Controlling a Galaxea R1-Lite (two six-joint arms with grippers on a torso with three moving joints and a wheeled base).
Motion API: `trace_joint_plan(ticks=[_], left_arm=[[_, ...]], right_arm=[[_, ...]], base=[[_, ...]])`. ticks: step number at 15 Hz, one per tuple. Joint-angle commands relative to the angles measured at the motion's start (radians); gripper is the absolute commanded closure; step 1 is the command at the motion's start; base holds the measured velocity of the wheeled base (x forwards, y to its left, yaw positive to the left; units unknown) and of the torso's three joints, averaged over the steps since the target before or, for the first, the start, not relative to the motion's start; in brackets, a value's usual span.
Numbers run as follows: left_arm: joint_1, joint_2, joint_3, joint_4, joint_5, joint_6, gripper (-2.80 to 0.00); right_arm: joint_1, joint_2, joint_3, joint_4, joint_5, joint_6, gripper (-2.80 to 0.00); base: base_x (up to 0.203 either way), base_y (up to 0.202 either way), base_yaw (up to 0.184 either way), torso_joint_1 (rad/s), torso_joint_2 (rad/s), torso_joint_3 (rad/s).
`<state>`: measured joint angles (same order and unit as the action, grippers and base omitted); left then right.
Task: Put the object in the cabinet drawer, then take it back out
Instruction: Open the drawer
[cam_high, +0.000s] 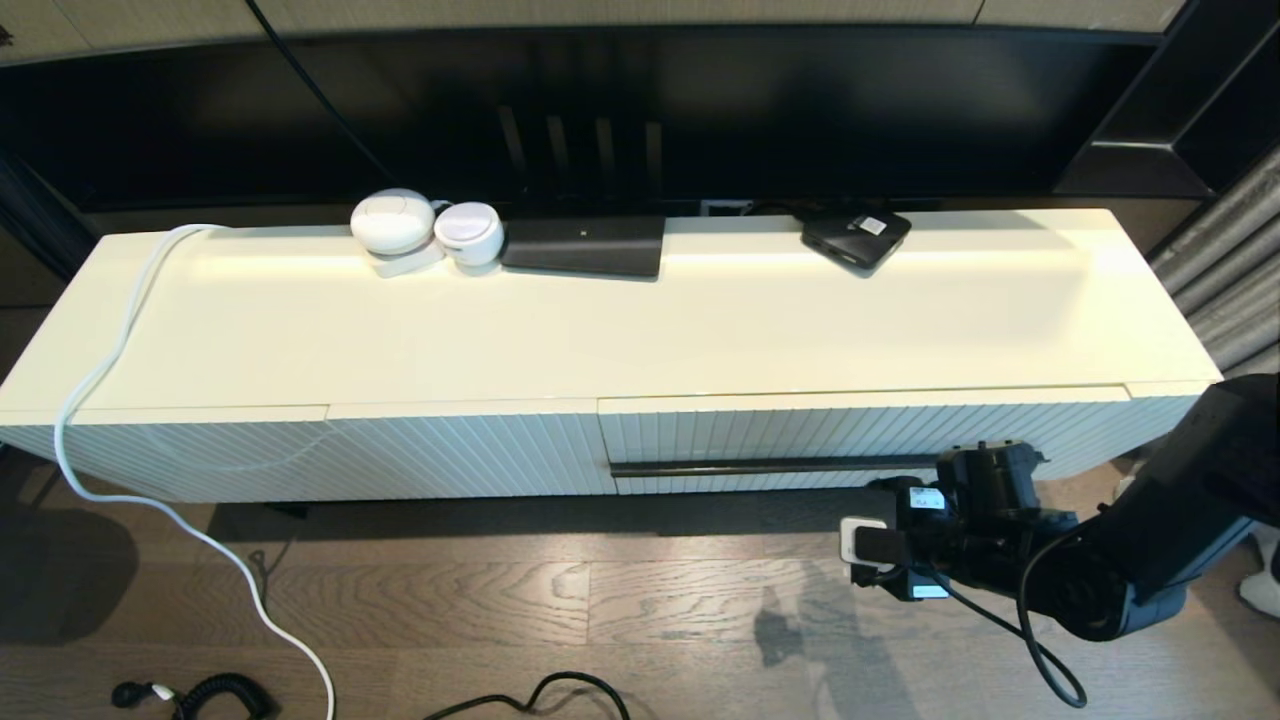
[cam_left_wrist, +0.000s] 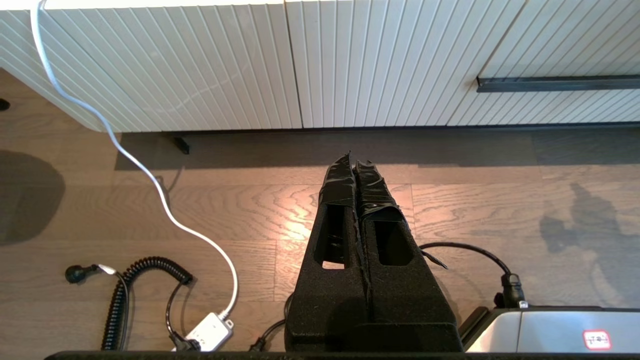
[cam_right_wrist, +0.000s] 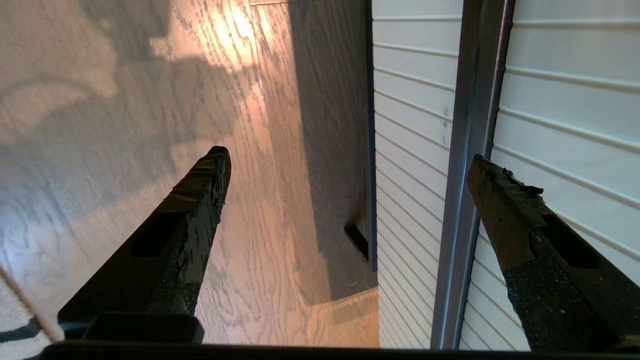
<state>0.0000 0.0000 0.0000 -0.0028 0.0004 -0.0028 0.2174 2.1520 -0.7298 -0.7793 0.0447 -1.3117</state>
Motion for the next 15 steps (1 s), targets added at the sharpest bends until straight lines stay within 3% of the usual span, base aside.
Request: trace_joint_plan(ticks=[1,15], left_arm=[[0.001,0.0,0.001,0.0,0.0,0.0,0.0],[0.0,0.0,0.002,0.0,0.0,0.0,0.0]], right_arm=[[-0.001,0.026,-0.015,-0.008,0.001,-0.008,-2.8],[-0.02,0.115,-0.142,-0.054,0.052,-0.009,-2.8]], base=[[0.0,0.0,0.0,0.0,0.0,0.0],[0.0,0.0,0.0,0.0,0.0,0.0]])
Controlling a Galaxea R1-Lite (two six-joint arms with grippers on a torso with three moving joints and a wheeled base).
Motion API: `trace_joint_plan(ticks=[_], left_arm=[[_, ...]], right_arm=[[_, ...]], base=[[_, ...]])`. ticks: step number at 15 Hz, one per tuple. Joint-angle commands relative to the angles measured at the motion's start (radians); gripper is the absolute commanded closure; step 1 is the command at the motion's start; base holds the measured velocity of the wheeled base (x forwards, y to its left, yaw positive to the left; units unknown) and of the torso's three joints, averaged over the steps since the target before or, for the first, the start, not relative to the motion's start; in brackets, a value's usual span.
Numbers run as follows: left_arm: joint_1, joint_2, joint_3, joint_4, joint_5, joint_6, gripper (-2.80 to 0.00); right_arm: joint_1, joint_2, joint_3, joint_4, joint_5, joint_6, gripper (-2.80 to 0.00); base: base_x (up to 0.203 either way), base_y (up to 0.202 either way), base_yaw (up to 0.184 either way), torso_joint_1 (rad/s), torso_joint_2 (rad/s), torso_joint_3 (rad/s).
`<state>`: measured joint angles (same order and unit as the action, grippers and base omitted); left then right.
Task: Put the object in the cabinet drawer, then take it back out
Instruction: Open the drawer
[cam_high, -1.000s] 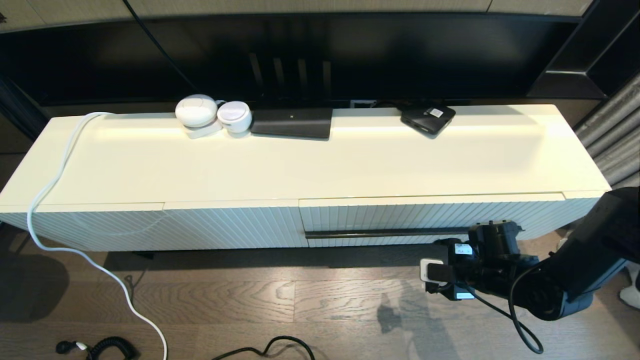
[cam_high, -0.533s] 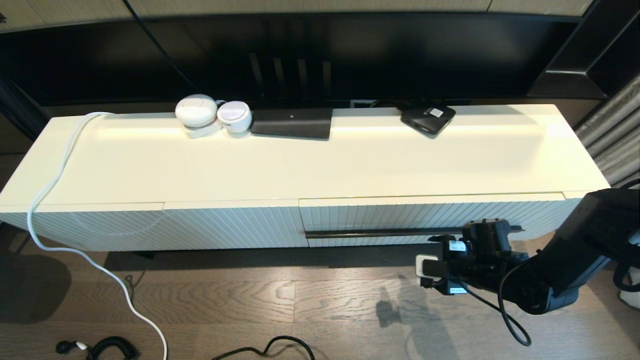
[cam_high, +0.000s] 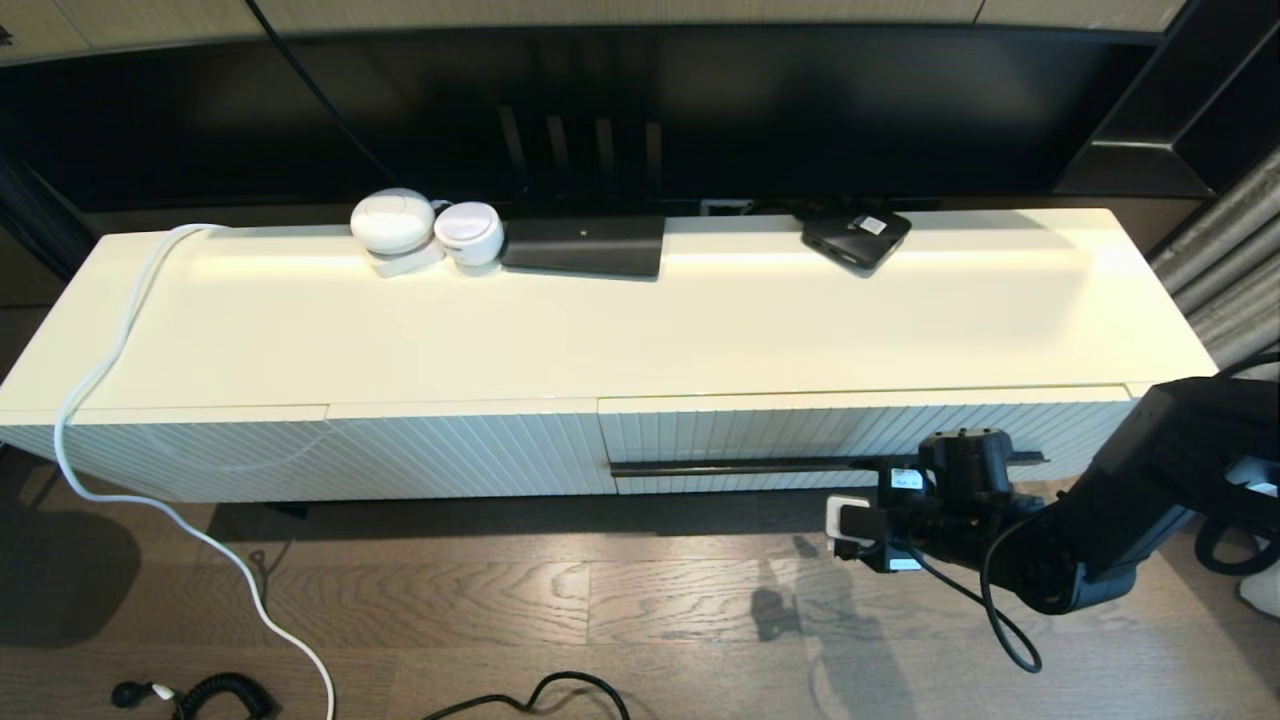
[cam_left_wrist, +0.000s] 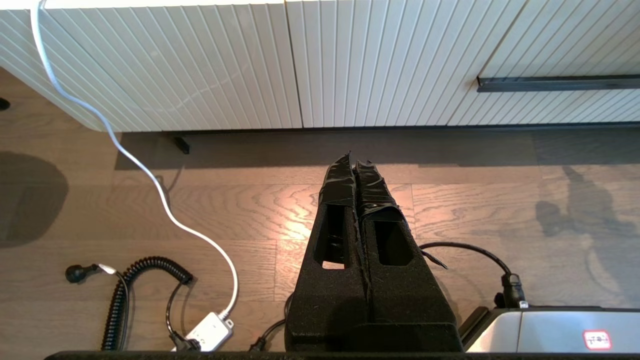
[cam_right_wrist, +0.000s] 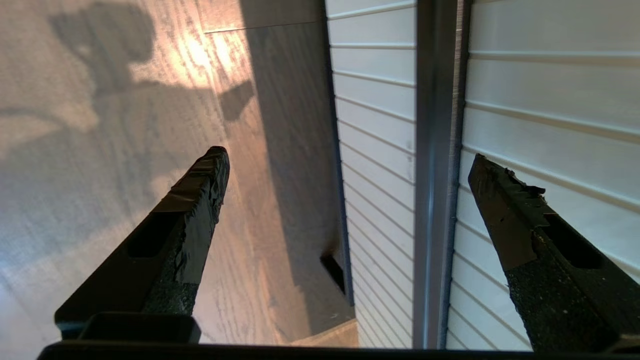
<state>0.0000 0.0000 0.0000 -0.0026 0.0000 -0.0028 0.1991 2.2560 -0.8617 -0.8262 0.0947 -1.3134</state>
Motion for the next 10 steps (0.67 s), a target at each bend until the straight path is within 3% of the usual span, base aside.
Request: trace_joint_plan(ticks=[1,10], left_arm=[[0.0,0.0,0.002,0.0,0.002,0.0,0.0],[0.0,0.0,0.001,0.0,0.001,0.0,0.0]], right_arm=[[-0.002,0.013,-0.011,-0.011,0.002,-0.008,-2.8],[-0.007,0.064,-0.049,-0.045,0.008,-0.013,-2.8]], base=[[0.0,0.0,0.0,0.0,0.0,0.0],[0.0,0.0,0.0,0.0,0.0,0.0]])
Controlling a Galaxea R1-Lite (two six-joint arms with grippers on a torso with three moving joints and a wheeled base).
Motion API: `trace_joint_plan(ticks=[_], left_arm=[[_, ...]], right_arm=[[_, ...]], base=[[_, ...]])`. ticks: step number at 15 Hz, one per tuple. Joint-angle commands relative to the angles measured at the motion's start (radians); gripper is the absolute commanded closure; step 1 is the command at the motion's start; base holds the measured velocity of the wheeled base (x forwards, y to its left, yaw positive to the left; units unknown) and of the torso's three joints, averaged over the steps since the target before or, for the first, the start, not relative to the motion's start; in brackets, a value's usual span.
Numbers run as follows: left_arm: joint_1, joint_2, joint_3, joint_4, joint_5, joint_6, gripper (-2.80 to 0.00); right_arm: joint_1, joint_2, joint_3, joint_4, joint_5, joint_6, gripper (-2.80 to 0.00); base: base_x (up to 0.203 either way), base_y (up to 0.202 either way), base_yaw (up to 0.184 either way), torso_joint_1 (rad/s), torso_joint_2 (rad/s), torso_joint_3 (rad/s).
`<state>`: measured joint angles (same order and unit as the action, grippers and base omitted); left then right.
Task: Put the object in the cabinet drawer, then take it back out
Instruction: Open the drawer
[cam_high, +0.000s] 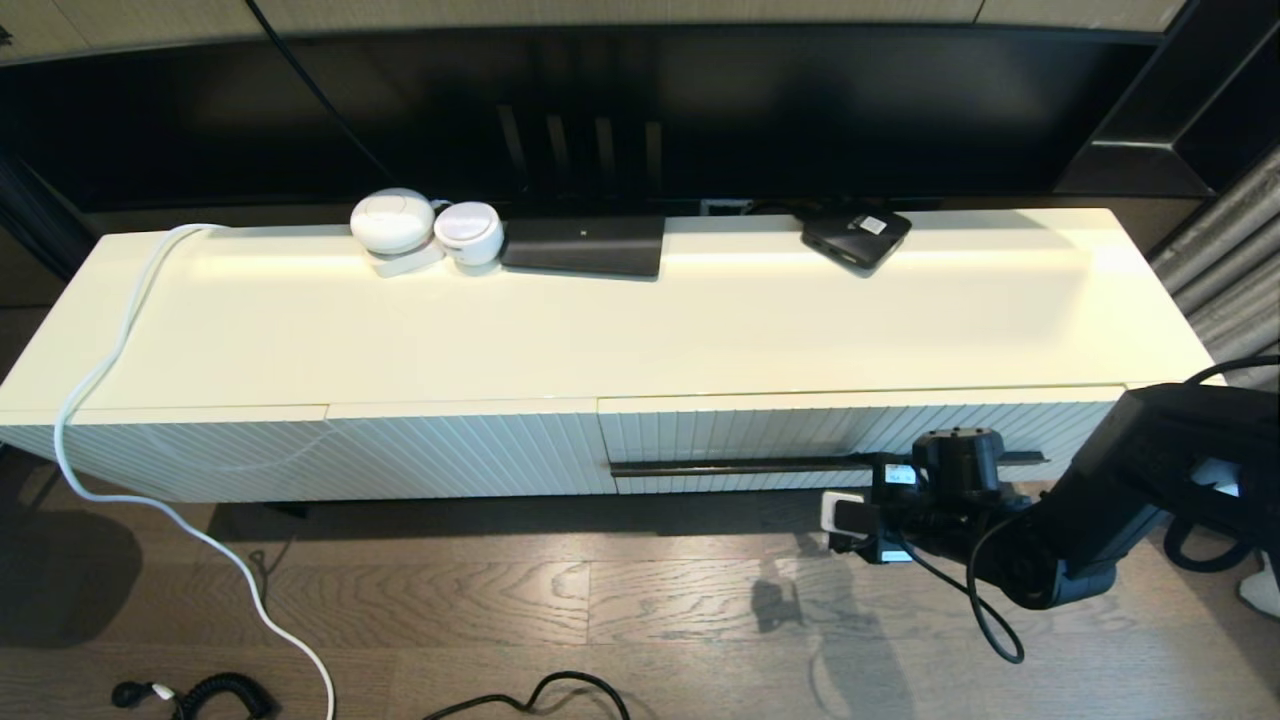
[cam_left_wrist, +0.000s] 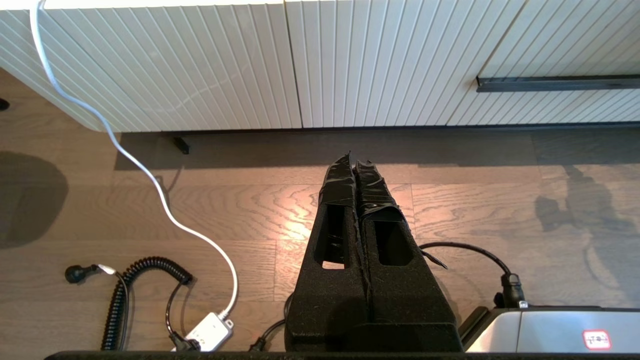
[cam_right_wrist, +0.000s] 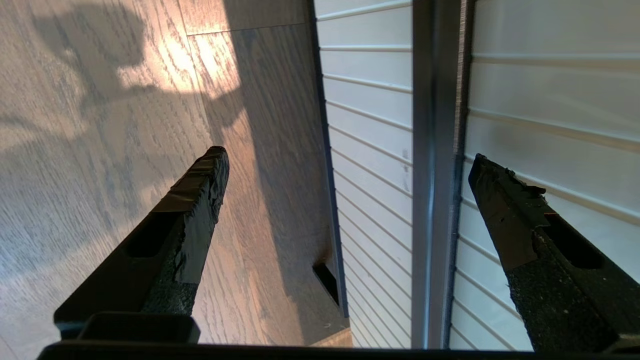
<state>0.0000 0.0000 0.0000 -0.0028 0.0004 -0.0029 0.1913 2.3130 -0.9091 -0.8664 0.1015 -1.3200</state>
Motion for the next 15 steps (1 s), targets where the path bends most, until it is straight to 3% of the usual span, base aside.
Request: trace_joint_plan(ticks=[1,15], left_arm=[[0.0,0.0,0.002,0.0,0.0,0.0,0.0],[0.0,0.0,0.0,0.0,0.0,0.0,0.0]], right_arm=[[0.0,0.015,-0.003,-0.005,0.001,-0.007,-2.8],[-0.006,0.036,-0.019,-0.008,-0.002,-0.007,-2.8]], base=[[0.0,0.0,0.0,0.0,0.0,0.0],[0.0,0.0,0.0,0.0,0.0,0.0]])
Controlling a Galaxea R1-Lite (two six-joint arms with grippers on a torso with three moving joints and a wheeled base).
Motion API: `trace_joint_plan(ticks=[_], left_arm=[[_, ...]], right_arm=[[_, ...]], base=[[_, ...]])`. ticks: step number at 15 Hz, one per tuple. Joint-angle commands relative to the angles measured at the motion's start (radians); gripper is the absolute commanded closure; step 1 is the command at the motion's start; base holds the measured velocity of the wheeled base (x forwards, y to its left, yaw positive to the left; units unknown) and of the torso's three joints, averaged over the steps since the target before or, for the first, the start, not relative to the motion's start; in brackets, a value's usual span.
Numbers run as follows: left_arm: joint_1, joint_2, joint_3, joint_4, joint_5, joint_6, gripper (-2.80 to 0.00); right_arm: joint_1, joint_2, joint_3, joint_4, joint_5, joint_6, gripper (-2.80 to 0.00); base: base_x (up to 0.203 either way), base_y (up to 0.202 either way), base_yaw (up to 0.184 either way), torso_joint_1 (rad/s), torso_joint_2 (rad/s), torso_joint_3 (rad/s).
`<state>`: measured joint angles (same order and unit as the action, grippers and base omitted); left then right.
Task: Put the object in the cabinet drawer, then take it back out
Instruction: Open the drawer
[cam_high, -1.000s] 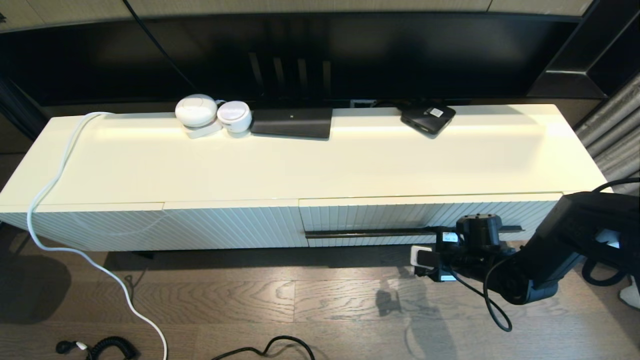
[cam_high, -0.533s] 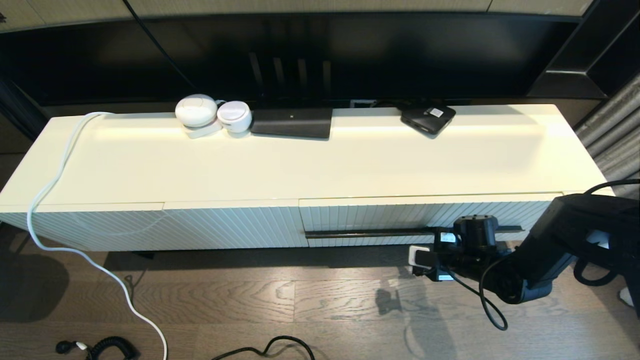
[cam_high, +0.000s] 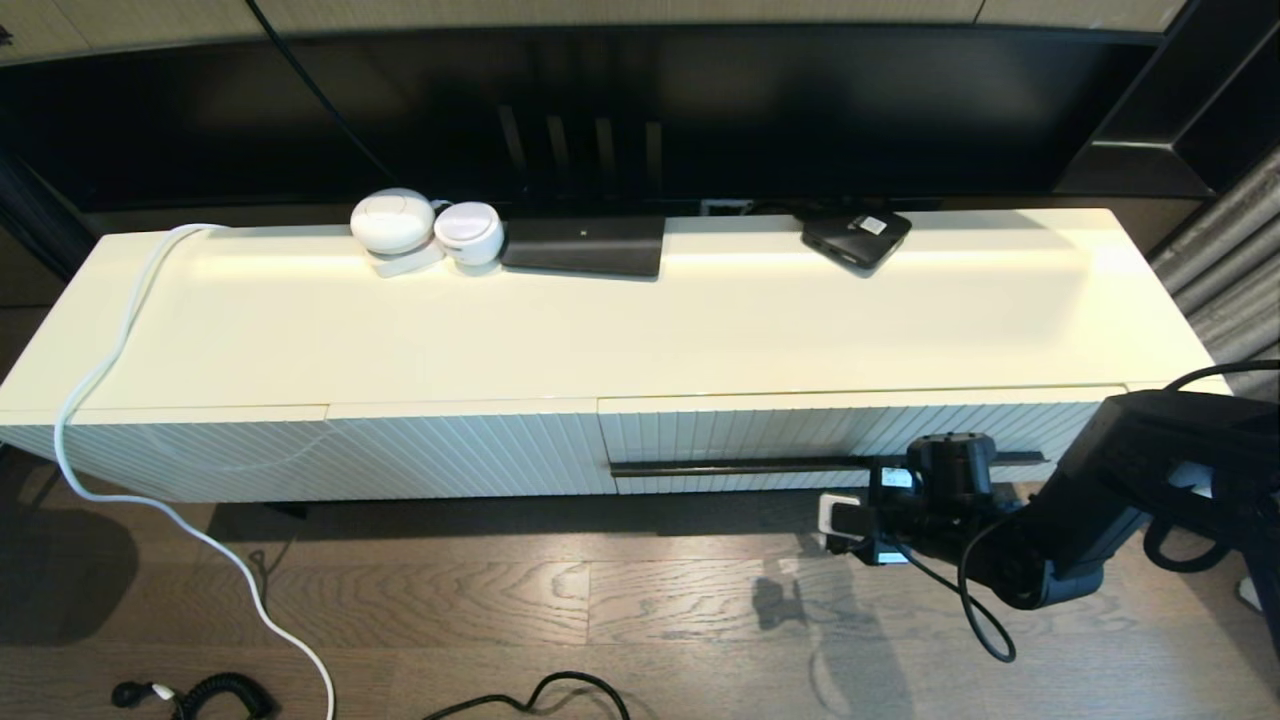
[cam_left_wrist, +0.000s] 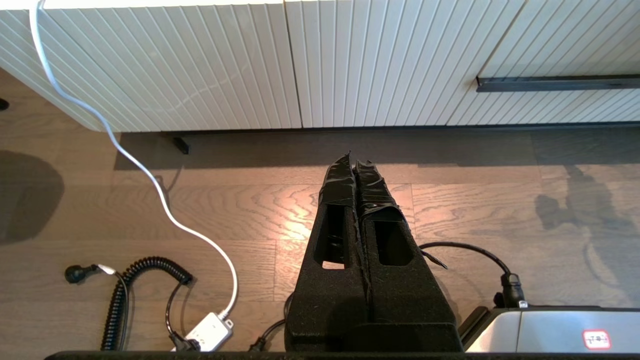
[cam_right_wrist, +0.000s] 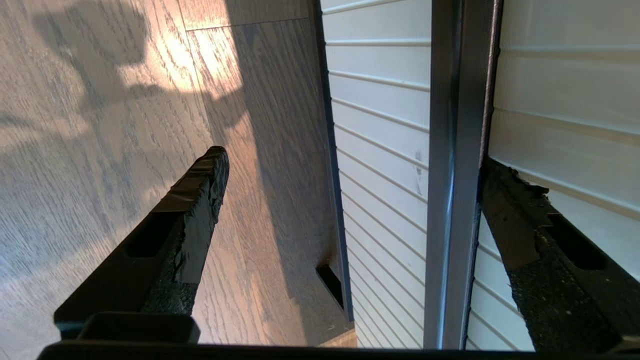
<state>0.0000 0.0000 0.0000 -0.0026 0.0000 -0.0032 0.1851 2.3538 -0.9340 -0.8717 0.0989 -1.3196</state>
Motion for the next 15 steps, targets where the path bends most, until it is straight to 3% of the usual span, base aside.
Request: trace_joint_plan(ticks=[1,15], left_arm=[[0.0,0.0,0.0,0.0,0.0,0.0,0.0],[0.0,0.0,0.0,0.0,0.0,0.0,0.0]], right_arm=[[0.001,-0.006,0.011,-0.001,0.0,-0.006,-2.8],[0.025,-0.013,0.133,-0.009,-0.008,0.0,-2.8]], base=[[0.0,0.0,0.0,0.0,0.0,0.0],[0.0,0.0,0.0,0.0,0.0,0.0]])
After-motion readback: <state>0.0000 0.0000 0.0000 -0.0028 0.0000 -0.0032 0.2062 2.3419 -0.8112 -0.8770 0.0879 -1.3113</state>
